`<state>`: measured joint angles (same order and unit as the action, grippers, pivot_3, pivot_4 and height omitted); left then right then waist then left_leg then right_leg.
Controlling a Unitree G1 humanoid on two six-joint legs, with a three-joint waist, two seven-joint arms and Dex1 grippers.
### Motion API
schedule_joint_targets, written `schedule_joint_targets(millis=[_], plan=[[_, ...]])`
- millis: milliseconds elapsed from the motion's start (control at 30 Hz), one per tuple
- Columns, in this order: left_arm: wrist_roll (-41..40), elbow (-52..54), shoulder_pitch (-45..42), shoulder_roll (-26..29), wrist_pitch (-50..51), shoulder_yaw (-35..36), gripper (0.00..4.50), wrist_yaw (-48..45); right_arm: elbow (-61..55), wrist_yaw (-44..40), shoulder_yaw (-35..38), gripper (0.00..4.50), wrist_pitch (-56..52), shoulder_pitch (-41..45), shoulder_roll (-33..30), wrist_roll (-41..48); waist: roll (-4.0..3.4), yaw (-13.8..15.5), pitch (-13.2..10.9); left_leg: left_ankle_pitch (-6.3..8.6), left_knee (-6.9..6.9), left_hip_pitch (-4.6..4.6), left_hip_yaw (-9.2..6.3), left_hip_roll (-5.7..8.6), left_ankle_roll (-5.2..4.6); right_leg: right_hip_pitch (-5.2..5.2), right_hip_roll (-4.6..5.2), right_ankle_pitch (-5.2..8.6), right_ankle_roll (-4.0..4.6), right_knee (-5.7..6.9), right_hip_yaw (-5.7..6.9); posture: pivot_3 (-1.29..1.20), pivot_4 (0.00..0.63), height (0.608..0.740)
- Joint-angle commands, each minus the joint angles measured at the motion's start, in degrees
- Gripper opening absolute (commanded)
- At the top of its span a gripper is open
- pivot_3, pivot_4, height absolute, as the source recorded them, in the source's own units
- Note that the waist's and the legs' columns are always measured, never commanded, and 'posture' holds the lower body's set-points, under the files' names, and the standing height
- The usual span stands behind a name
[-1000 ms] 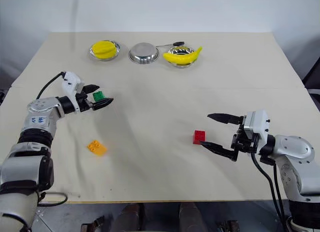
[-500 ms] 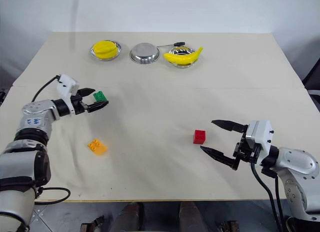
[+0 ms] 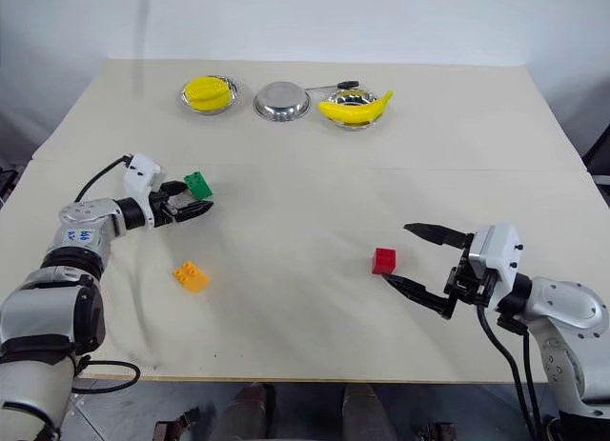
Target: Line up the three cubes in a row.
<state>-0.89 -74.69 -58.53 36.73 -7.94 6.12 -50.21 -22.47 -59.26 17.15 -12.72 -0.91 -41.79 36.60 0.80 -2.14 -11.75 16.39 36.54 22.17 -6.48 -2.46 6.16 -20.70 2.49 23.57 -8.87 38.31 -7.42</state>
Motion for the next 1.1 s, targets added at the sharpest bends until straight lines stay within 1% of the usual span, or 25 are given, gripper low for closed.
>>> schedule_joint_targets(millis=[33, 167, 200, 300, 500, 567, 633, 700, 800, 900, 933, 1000, 1100], plan=[[0.43, 0.1, -1.02, 0.95, -0.29, 0.5, 2.76, -0.07, -1.25, 0.17, 0.96, 4.5, 0.64, -0.01, 0.21, 0.83, 0.0, 0.04, 0.0, 0.0, 0.02, 0.0, 0.0, 0.0, 0.0, 0.0, 0.0, 0.0, 0.0, 0.02, 0.0, 0.0, 0.15, 0.74], [-1.54, -0.04, -0.82, 0.83, -0.47, 2.88, 1.61, -0.11, -0.84, 0.03, 0.93, 4.5, 1.06, -0.24, 0.33, 0.44, 0.0, 0.19, 0.0, 0.0, 0.04, 0.0, 0.0, 0.0, 0.0, 0.0, 0.0, 0.0, 0.0, 0.04, 0.0, 0.0, 0.15, 0.74], [-2.0, 0.04, -0.83, 0.68, -0.5, 3.46, 1.43, -0.8, -0.76, 0.0, 0.89, 4.5, 1.13, -0.26, 0.35, 0.36, 0.0, 0.25, 0.0, 0.0, 0.05, 0.0, 0.0, 0.0, 0.0, 0.0, 0.0, 0.0, 0.0, 0.04, 0.0, 0.0, 0.15, 0.74], [-3.47, 0.42, -0.72, -0.08, -0.32, 4.97, 1.43, -4.17, -0.5, -0.13, 0.62, 4.5, 1.3, -0.24, 0.38, 0.14, 0.0, 0.37, 0.0, 0.0, 0.07, 0.01, 0.0, 0.0, 0.0, 0.01, 0.0, 0.0, 0.0, 0.05, 0.0, 0.0, 0.15, 0.74], [-4.0, 1.13, -1.08, -0.33, -2.19, 6.12, 1.43, -6.29, -0.62, -0.22, 0.42, 4.5, 1.15, 0.02, 0.2, 0.27, 0.0, 0.4, 0.0, 0.0, 0.13, 0.01, 0.0, 0.01, 0.0, 0.01, 0.0, 0.0, 0.0, 0.1, 0.01, 0.0, 0.15, 0.74], [-4.79, 3.34, -2.67, -0.24, -4.21, 5.21, 1.43, -16.42, -1.23, -0.83, 1.86, 4.5, 0.75, -1.34, -0.77, 0.82, 0.0, 0.39, 0.0, 0.0, 0.13, 0.02, 0.0, 0.01, 0.0, 0.0, 0.0, 0.0, 0.0, 0.11, 0.01, 0.0, 0.15, 0.74], [-3.73, 6.17, -4.56, -0.62, -5.84, 2.01, 1.43, -26.04, -1.57, -1.92, 3.97, 4.5, 0.35, -3.43, -2.18, 1.21, 0.01, 0.54, -0.01, 0.0, 0.13, 0.03, -0.01, 0.01, 0.0, 0.0, 0.0, 0.0, 0.0, 0.11, 0.06, 0.0, 0.15, 0.74], [-3.64, 9.71, -7.02, -2.64, -2.84, -0.54, 1.43, -31.07, -1.59, -3.63, 6.92, 4.5, 0.11, -6.31, -3.71, 1.55, 0.02, 1.01, -0.01, 0.0, 0.21, 0.1, -0.04, 0.05, 0.01, 0.02, 0.01, 0.0, 0.0, 0.11, 0.13, 0.0, 0.15, 0.74], [-3.49, 18.74, -4.79, -5.58, 0.28, -5.3, 1.43, -36.95, -1.74, -6.16, 11.19, 4.5, 0.11, -11.09, -5.45, 1.9, 0.0, 1.42, 0.0, 0.02, 0.34, 0.13, -0.12, 0.14, -0.03, 0.19, 0.07, -0.01, -0.02, -0.02, 0.17, 0.0, 0.15, 0.74], [-3.3, 30.19, 0.32, -7.83, 4.72, -9.6, 1.43, -37.58, -1.97, -7.7, 14.76, 4.5, -0.26, -14.92, -6.31, 2.16, -0.02, 1.1, 0.01, 0.04, 0.28, 0.08, -0.11, 0.12, -0.07, 0.27, 0.07, -0.01, -0.03, -0.09, 0.16, 0.0, 0.15, 0.74], [-2.53, 33.64, 2.05, -9.46, 6.87, -11.3, 1.43, -35.23, -1.92, -7.8, 15.67, 4.5, -0.39, -15.77, -6.4, 2.18, -0.01, 0.62, 0.0, 0.04, 0.29, 0.07, -0.11, 0.1, -0.08, 0.27, 0.06, -0.01, -0.02, -0.08, 0.16, 0.0, 0.15, 0.74], [-1.41, 38.23, 4.64, -11.74, 8.75, -13.75, 1.43, -31.76, -2.16, -7.67, 16.29, 4.5, -0.58, -16.31, -6.44, 2.14, 0.0, 0.33, -0.01, 0.04, 0.29, 0.09, -0.11, 0.07, -0.08, 0.24, 0.05, -0.01, -0.03, -0.08, 0.16, 0.0, 0.15, 0.74], [-0.38, 42.61, 7.47, -13.53, 10.31, -16.61, 1.43, -29.44, -2.76, -6.98, 16.13, 4.5, -0.92, -15.71, -6.12, 2.24, 0.01, 0.32, -0.01, 0.05, 0.43, 0.09, -0.11, 0.03, -0.09, 0.24, 0.02, -0.01, -0.03, -0.02, 0.16, 0.0, 0.15, 0.74]])
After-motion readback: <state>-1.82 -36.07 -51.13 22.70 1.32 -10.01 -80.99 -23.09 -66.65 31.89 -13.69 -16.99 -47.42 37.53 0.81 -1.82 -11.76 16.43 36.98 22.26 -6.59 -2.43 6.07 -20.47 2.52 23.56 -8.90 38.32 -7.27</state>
